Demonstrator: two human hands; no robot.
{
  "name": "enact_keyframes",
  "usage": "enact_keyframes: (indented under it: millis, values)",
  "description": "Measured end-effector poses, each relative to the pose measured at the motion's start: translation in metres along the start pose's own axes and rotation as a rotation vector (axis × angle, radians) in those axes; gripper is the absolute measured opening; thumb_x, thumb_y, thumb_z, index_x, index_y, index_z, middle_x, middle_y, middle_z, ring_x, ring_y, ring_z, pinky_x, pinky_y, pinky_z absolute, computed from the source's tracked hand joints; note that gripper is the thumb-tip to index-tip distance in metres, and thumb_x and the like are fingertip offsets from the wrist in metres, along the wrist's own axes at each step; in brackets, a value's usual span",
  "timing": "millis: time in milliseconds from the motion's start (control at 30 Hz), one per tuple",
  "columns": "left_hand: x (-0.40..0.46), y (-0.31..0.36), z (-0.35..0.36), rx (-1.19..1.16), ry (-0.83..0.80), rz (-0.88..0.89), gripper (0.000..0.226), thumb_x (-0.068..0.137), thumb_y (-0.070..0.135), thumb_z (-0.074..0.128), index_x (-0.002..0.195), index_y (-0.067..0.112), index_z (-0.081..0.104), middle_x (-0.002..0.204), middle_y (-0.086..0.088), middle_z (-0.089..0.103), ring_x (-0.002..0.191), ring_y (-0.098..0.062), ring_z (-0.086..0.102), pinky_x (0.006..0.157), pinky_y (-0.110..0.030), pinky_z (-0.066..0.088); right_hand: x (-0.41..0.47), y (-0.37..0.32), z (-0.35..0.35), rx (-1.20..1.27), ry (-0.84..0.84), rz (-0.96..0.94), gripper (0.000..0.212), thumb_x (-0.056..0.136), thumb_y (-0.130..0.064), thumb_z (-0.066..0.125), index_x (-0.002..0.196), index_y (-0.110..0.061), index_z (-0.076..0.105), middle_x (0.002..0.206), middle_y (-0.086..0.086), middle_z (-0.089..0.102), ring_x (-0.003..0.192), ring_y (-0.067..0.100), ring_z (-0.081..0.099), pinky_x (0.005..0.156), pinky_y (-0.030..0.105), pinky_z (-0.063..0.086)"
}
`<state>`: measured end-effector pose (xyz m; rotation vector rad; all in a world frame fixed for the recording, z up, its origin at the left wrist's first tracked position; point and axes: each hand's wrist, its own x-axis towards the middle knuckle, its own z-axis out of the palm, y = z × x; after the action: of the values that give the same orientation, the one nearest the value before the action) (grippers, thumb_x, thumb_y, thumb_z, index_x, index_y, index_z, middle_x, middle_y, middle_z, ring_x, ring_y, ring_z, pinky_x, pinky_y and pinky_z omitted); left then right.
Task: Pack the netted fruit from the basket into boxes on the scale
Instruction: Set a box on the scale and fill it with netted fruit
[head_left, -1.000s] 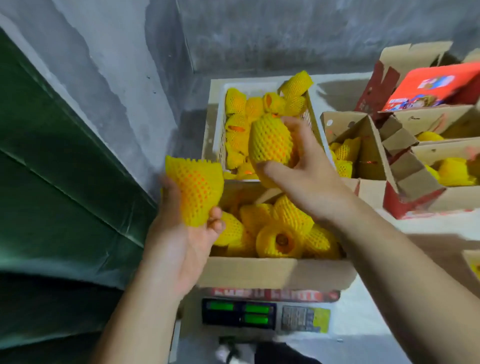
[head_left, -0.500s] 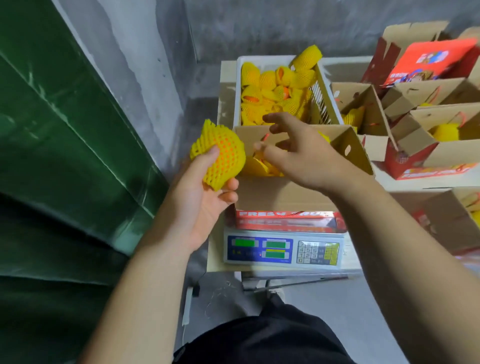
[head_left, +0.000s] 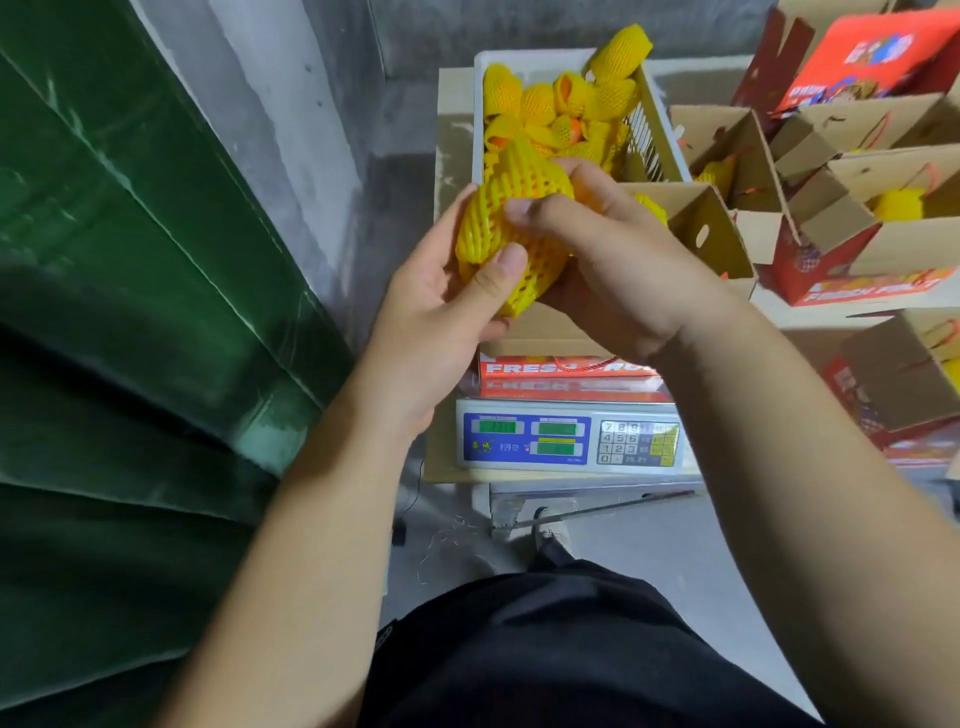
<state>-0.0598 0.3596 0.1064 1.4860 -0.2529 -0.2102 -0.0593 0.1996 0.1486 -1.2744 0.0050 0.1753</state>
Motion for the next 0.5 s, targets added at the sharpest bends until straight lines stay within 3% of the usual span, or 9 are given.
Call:
enact_keyframes:
  millis: [100, 200, 300, 400, 500]
  values:
    - [0.001, -0.004, -0.001, -0.016, -0.019, 0.012, 0.061, 0.101, 0.035, 0.068, 0.157, 0.028, 0.045, 0.141, 0.003, 0.068, 0.130, -0.020, 0.065, 0.109, -0.054, 0.051, -0.004, 0.007, 0.002, 0.003, 0.076, -0.025, 0.021, 0.100, -0.008, 0.062, 0.121, -0.012, 0.058, 0.109, 0.016, 0.066, 0.100, 0.027, 0.067, 0.092, 0.046, 0.058]
    - [-0.001, -0.007, -0.002, 0.000, 0.010, -0.001, 0.059, 0.095, 0.045, 0.073, 0.149, 0.033, 0.053, 0.137, 0.005, 0.070, 0.127, -0.021, 0.067, 0.104, -0.054, 0.055, -0.006, 0.015, 0.004, 0.001, 0.120, -0.041, 0.017, 0.102, -0.012, 0.061, 0.118, -0.011, 0.061, 0.107, 0.016, 0.067, 0.098, 0.027, 0.066, 0.093, 0.049, 0.056]
    - [-0.001, -0.012, -0.001, -0.040, 0.028, 0.025, 0.051, 0.093, 0.041, 0.077, 0.140, 0.035, 0.059, 0.134, 0.003, 0.071, 0.126, -0.022, 0.067, 0.102, -0.054, 0.056, -0.007, 0.024, 0.011, 0.036, 0.215, -0.063, 0.025, 0.102, -0.015, 0.062, 0.126, -0.011, 0.060, 0.111, 0.017, 0.071, 0.102, 0.032, 0.071, 0.099, 0.059, 0.055]
    - [-0.001, -0.018, 0.003, -0.092, 0.046, 0.086, 0.053, 0.094, 0.028, 0.076, 0.144, 0.027, 0.056, 0.137, -0.002, 0.070, 0.131, -0.021, 0.064, 0.106, -0.044, 0.054, -0.008, 0.039, 0.022, 0.188, 0.356, -0.024, 0.056, 0.098, -0.022, 0.069, 0.146, -0.020, 0.041, 0.122, 0.018, 0.069, 0.107, 0.036, 0.073, 0.093, 0.065, 0.057]
    - [-0.001, -0.026, 0.007, -0.072, 0.025, 0.098, 0.054, 0.097, 0.024, 0.072, 0.147, 0.028, 0.054, 0.140, 0.001, 0.068, 0.133, -0.019, 0.063, 0.106, -0.034, 0.053, -0.008, 0.055, 0.026, 0.194, 0.313, 0.086, 0.051, 0.099, -0.030, 0.067, 0.140, -0.008, 0.048, 0.127, 0.037, 0.059, 0.113, 0.056, 0.062, 0.088, 0.088, 0.037]
